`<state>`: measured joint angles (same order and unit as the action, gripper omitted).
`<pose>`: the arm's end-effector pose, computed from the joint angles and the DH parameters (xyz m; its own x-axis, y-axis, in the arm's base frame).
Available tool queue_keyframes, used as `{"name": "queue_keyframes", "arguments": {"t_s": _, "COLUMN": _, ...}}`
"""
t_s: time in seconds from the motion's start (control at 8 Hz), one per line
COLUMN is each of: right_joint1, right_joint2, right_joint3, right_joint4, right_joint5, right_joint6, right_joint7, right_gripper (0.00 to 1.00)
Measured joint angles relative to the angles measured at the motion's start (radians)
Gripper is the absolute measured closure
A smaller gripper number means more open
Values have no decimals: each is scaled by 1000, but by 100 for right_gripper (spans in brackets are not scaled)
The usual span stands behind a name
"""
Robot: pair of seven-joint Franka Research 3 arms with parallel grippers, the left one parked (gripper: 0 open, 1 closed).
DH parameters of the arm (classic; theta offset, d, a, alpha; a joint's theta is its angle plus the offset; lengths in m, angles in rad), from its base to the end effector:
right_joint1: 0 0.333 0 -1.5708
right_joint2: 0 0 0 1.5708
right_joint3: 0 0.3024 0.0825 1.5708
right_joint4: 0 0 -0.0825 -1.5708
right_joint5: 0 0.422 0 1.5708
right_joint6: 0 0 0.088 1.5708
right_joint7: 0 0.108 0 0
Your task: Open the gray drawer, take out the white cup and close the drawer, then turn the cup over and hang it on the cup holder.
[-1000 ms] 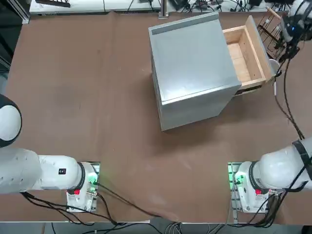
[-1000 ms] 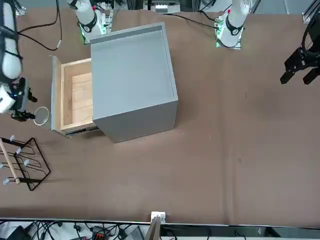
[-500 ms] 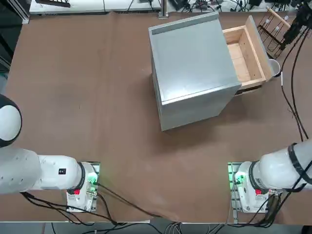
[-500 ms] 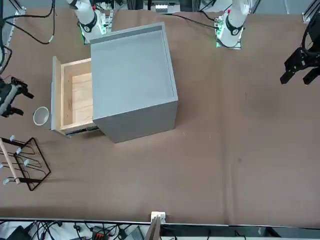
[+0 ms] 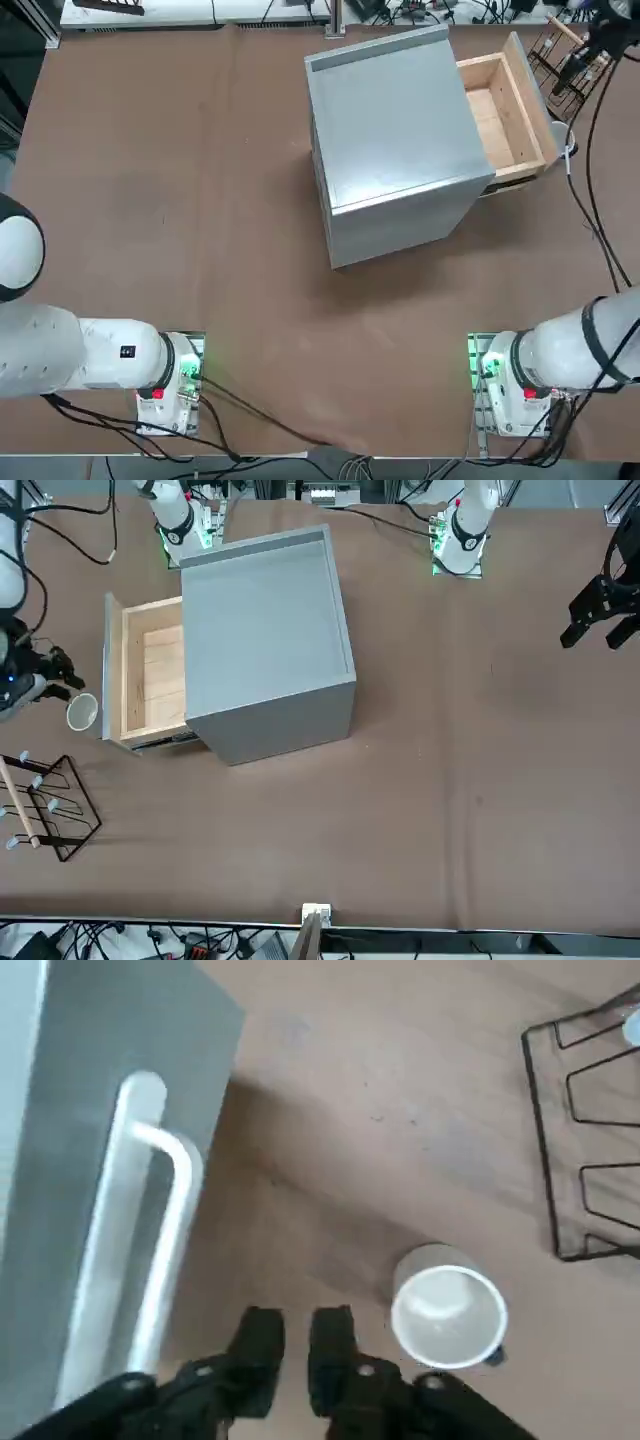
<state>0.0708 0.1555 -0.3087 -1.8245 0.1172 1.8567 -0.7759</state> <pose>0.6080 -0.1318 0.4132 0.8761 0.4805 -0.0402 0.4728 -0.8723 -0.1245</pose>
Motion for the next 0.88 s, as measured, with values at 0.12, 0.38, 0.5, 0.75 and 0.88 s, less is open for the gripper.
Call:
{"name": "queue_keyframes", "arguments": {"t_s": 0.12, "right_joint1": 19, "right_joint2": 1, "right_joint3": 1, "right_joint4": -4, "right_joint5": 3, "right_joint6": -2, "right_joint7": 26, "right_gripper": 89}}
{"name": "queue_keyframes", "arguments": {"t_s": 0.38, "right_joint1": 45, "right_joint2": 5, "right_joint3": 1, "right_joint4": -22, "right_joint5": 17, "right_joint6": -4, "right_joint7": 56, "right_gripper": 96}}
{"name": "queue_keyframes", "arguments": {"t_s": 0.5, "right_joint1": 54, "right_joint2": 6, "right_joint3": 1, "right_joint4": -33, "right_joint5": 19, "right_joint6": -4, "right_joint7": 75, "right_gripper": 96}}
{"name": "queue_keyframes", "arguments": {"t_s": 0.75, "right_joint1": 85, "right_joint2": 7, "right_joint3": 1, "right_joint4": -36, "right_joint5": 48, "right_joint6": -4, "right_joint7": 137, "right_gripper": 97}}
{"name": "queue_keyframes", "arguments": {"t_s": 0.88, "right_joint1": 111, "right_joint2": 7, "right_joint3": 2, "right_joint4": -36, "right_joint5": 71, "right_joint6": -4, "right_joint7": 172, "right_gripper": 97}}
